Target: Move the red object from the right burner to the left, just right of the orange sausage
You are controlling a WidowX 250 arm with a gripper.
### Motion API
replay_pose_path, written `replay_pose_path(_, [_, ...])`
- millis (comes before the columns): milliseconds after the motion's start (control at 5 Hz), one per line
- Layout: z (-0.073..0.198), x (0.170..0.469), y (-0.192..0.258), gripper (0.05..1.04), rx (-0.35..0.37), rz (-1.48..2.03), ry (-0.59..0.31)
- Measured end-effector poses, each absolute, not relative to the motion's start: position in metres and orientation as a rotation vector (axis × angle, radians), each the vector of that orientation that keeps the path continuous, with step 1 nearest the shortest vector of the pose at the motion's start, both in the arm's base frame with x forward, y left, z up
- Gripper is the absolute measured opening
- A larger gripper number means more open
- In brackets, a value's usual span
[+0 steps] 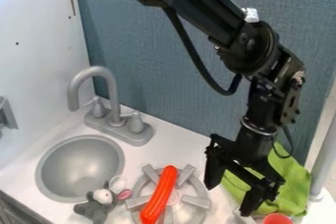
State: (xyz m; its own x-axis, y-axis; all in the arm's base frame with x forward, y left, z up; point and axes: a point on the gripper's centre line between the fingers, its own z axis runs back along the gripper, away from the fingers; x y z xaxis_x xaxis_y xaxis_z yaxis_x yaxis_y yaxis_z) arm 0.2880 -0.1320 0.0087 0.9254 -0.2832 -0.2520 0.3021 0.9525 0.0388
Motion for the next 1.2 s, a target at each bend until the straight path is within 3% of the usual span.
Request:
replay_pose_path(200, [-0.002,0.284,-0.13,1.0,0.086,-0.297,0.275])
replay_pose_path(600, [-0.016,0.29,-0.15,1.0,0.049,-0.274,0.152])
replay_pose_path(1000, [-0.023,0.298,-0.174,1.0,-0.094,-0.306,0.043])
replay_pose_path(1200, [-0.031,0.298,-0.175,1.0,-0.091,-0.303,0.058])
